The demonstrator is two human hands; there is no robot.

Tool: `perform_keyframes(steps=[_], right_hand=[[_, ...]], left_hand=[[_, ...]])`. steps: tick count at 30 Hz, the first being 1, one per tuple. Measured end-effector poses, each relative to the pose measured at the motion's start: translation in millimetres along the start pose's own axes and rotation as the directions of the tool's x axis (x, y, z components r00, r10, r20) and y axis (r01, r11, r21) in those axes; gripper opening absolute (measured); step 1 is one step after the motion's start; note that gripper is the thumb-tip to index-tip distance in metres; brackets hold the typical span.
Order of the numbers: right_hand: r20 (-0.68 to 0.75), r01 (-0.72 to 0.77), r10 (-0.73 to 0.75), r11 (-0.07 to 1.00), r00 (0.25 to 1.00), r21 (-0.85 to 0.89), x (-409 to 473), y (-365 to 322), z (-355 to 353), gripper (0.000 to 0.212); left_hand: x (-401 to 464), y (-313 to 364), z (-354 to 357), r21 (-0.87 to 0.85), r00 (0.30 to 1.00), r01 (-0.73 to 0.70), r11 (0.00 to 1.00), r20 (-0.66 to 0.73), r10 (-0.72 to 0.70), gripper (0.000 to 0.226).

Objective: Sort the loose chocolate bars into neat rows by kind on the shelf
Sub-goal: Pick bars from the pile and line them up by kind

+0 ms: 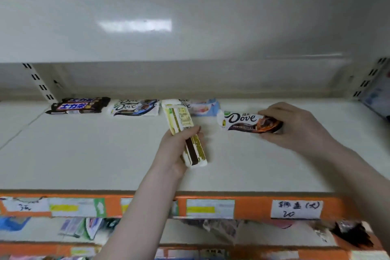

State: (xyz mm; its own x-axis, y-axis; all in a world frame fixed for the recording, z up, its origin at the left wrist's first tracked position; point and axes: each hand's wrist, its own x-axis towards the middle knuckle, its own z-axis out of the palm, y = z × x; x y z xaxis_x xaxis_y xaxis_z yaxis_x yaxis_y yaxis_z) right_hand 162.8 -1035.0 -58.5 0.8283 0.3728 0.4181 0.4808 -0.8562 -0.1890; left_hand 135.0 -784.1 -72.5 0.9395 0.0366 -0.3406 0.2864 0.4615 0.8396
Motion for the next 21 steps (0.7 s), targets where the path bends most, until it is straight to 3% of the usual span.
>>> perform_keyframes(steps=[5, 8, 14, 21], right_hand=[[0.041, -0.131, 0.131, 0.991, 0.991, -0.004, 13, 61, -9, 0.043], [0.043, -0.099, 0.097, 0.994, 0.994, 0.042, 30, 81, -4, 0.030], [0.122, -0.108, 0.096, 0.989, 0.988, 0.097, 66, 97, 15, 0.037], [0.246, -0.160, 0.115, 0.972, 0.962, 0.173, 83, 96, 38, 0.047]], left_hand=[[1, -30, 47, -0.147, 0.999, 0.025, 0.989, 0.027, -0.022, 0.013], [-3, -32, 56, -0.248, 0.999, 0.040, 0.968, -0.002, -0.042, 0.008], [-12, -31, 49, -0.396, 0.999, 0.032, 0.918, -0.003, -0.036, 0.030], [-8, -33, 43, -0.370, 0.999, 0.037, 0.928, -0.013, -0.045, 0.050]])
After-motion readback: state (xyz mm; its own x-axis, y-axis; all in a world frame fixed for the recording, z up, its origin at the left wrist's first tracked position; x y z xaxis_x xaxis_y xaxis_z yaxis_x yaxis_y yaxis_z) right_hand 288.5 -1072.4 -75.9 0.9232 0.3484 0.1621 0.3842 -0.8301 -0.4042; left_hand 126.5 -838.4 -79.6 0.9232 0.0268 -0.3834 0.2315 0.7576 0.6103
